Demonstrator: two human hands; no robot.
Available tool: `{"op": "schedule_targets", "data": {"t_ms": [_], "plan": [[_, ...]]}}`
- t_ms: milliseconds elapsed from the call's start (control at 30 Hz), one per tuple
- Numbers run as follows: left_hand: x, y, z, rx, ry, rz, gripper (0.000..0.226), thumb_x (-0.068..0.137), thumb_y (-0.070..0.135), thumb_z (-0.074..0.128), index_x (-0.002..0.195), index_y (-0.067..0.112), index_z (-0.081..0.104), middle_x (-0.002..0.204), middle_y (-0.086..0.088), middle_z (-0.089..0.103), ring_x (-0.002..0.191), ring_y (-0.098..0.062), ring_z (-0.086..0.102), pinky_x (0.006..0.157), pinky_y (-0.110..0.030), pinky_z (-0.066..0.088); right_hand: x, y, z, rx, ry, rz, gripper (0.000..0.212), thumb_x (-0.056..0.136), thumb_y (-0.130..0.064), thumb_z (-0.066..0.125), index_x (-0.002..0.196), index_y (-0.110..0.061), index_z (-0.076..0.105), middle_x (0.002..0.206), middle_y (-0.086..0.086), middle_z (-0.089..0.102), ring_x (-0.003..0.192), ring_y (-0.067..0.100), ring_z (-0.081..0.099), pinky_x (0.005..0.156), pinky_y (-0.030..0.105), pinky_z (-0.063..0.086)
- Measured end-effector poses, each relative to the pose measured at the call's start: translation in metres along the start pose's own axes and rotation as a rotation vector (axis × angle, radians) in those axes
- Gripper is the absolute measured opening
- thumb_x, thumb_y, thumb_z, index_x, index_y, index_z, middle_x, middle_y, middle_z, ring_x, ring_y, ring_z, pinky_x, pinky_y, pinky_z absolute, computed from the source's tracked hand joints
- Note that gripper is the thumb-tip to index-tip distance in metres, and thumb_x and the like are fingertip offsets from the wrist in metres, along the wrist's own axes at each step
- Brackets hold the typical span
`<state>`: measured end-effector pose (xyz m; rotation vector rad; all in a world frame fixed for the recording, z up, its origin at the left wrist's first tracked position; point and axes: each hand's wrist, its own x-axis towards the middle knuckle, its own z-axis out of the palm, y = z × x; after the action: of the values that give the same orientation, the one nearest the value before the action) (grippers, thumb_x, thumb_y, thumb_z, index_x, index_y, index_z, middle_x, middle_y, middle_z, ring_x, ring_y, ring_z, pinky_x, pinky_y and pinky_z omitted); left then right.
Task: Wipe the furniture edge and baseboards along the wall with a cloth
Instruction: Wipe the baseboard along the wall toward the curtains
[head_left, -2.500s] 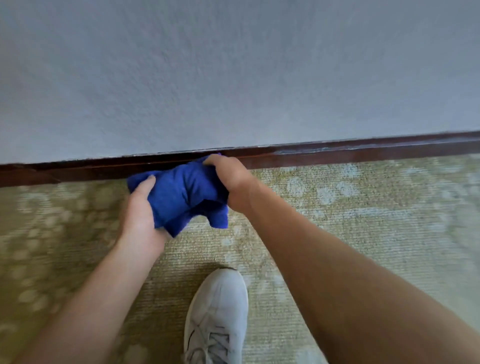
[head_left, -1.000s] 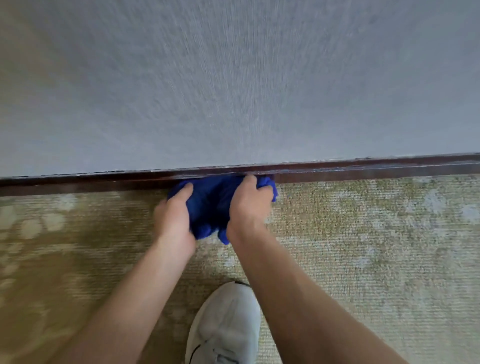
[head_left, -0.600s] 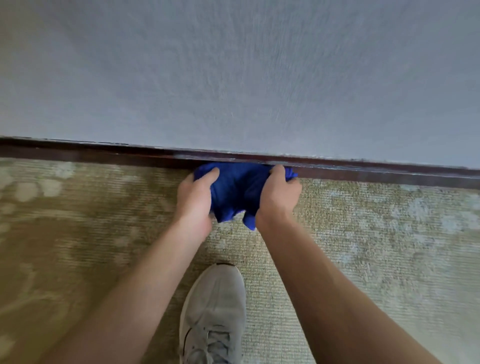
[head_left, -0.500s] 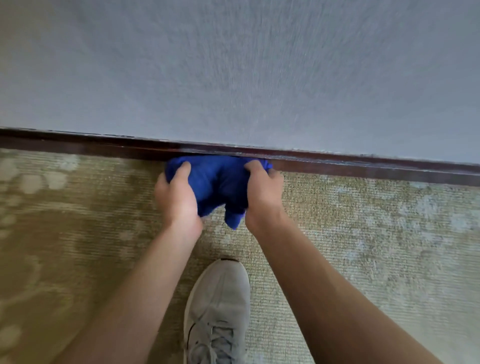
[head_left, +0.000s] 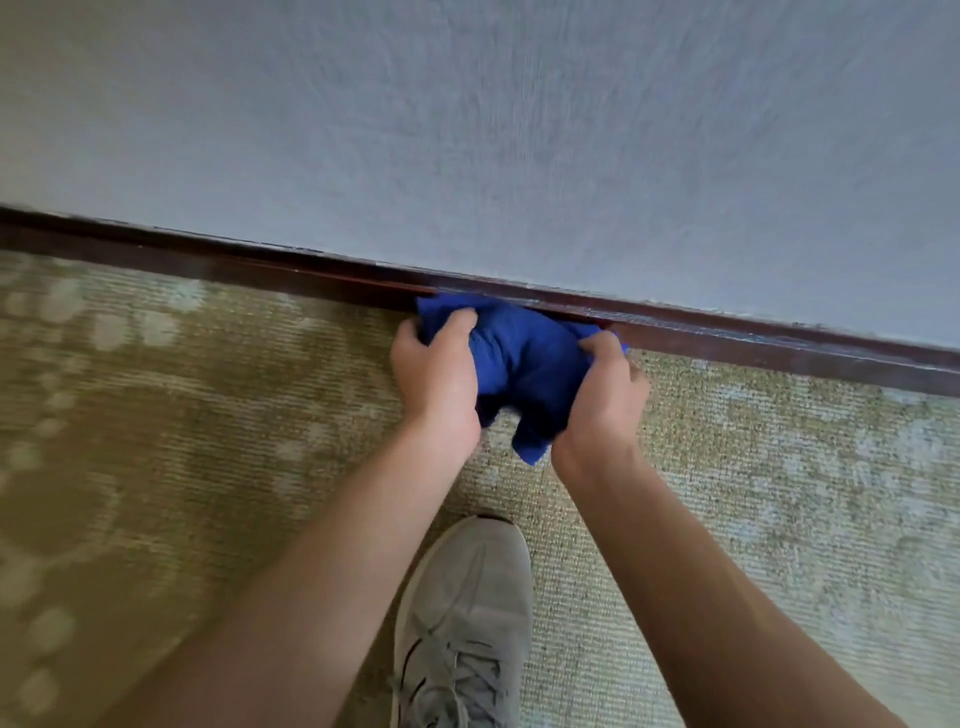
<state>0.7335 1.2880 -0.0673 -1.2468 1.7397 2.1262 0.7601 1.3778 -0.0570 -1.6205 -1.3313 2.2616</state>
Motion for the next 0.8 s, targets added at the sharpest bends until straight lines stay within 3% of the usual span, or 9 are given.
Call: {"op": "schedule_targets", "data": {"t_ms": [67, 133, 267, 367, 433, 500, 633, 733, 800], "plan": [[0.007, 0.012, -0.017, 0.010, 0.026, 0.102, 0.019, 0.084, 0.012, 0.065, 0.103, 0.009, 0.065, 0.100, -0.013, 0.071, 0.094, -0.029, 0.070, 0.082, -0.042, 0.057, -0.007, 0.008, 0.008, -0.070, -0.100, -0.002, 0.005, 0.085, -0.010, 0.054, 0.084, -0.005, 0.054, 0.072, 0.003, 0.051, 0.071, 0.021, 0.049, 0.065, 0.031, 0.040], [0.016, 0.026, -0.025, 0.015, 0.048, 0.135, 0.010, 0.085, 0.013, 0.064, 0.095, 0.015, 0.064, 0.092, -0.008, 0.069, 0.088, -0.026, 0.070, 0.084, -0.045, 0.056, -0.016, 0.014, 0.016, -0.097, -0.184, 0.006, 0.019, 0.084, -0.010, 0.054, 0.096, 0.003, 0.060, 0.073, 0.005, 0.052, 0.070, 0.019, 0.049, 0.060, 0.028, 0.039], [0.017, 0.028, -0.006, -0.027, 0.080, 0.113, 0.009, 0.089, 0.009, 0.058, 0.090, 0.017, 0.056, 0.083, -0.003, 0.065, 0.072, -0.017, 0.066, 0.066, -0.032, 0.059, -0.021, 0.006, 0.016, -0.049, -0.186, 0.030, 0.024, 0.083, -0.012, 0.055, 0.101, 0.004, 0.062, 0.077, 0.007, 0.057, 0.070, 0.019, 0.054, 0.060, 0.027, 0.043], [0.001, 0.005, 0.013, -0.052, 0.067, 0.059, 0.015, 0.088, 0.008, 0.058, 0.100, 0.017, 0.056, 0.096, -0.008, 0.067, 0.088, -0.024, 0.068, 0.086, -0.043, 0.058, -0.011, -0.011, 0.000, -0.021, -0.079, -0.034, 0.009, 0.083, -0.010, 0.055, 0.087, -0.003, 0.060, 0.073, 0.005, 0.054, 0.068, 0.020, 0.051, 0.063, 0.030, 0.041], [-0.005, -0.002, 0.017, -0.040, 0.031, 0.016, 0.015, 0.086, 0.009, 0.061, 0.097, 0.018, 0.058, 0.103, -0.013, 0.068, 0.095, -0.029, 0.069, 0.091, -0.051, 0.054, -0.004, -0.014, -0.006, -0.019, -0.018, -0.072, 0.011, 0.084, -0.010, 0.054, 0.088, -0.002, 0.059, 0.072, 0.005, 0.051, 0.067, 0.019, 0.047, 0.059, 0.028, 0.039], [-0.003, 0.002, 0.013, -0.045, -0.021, -0.015, 0.013, 0.085, 0.009, 0.065, 0.096, 0.014, 0.062, 0.096, -0.013, 0.070, 0.089, -0.029, 0.070, 0.086, -0.050, 0.057, -0.004, -0.011, -0.005, -0.052, -0.006, -0.106, 0.008, 0.086, -0.012, 0.052, 0.087, -0.006, 0.056, 0.073, 0.004, 0.049, 0.066, 0.018, 0.045, 0.057, 0.027, 0.038], [0.011, 0.015, 0.007, -0.095, 0.056, 0.013, 0.024, 0.087, 0.007, 0.061, 0.111, 0.004, 0.061, 0.081, -0.005, 0.065, 0.067, -0.018, 0.064, 0.057, -0.026, 0.054, -0.018, -0.004, 0.004, -0.133, -0.064, -0.155, 0.007, 0.084, -0.011, 0.055, 0.077, -0.010, 0.051, 0.071, 0.004, 0.047, 0.067, 0.017, 0.041, 0.062, 0.030, 0.037], [-0.003, 0.004, 0.029, -0.022, -0.005, -0.084, 0.024, 0.086, 0.009, 0.062, 0.110, 0.005, 0.060, 0.081, -0.005, 0.064, 0.064, -0.017, 0.064, 0.053, -0.022, 0.051, -0.013, -0.027, -0.012, -0.064, 0.105, -0.153, 0.014, 0.082, -0.011, 0.056, 0.070, -0.009, 0.049, 0.065, 0.002, 0.049, 0.062, 0.019, 0.043, 0.059, 0.028, 0.038], [-0.015, -0.005, 0.045, 0.039, -0.104, -0.191, 0.025, 0.083, 0.009, 0.065, 0.106, 0.000, 0.063, 0.073, -0.006, 0.061, 0.051, -0.013, 0.061, 0.044, -0.018, 0.045, 0.002, -0.044, -0.029, 0.058, 0.225, -0.114, 0.014, 0.083, -0.010, 0.053, 0.069, -0.009, 0.051, 0.065, 0.003, 0.052, 0.061, 0.022, 0.048, 0.060, 0.028, 0.039]]}}
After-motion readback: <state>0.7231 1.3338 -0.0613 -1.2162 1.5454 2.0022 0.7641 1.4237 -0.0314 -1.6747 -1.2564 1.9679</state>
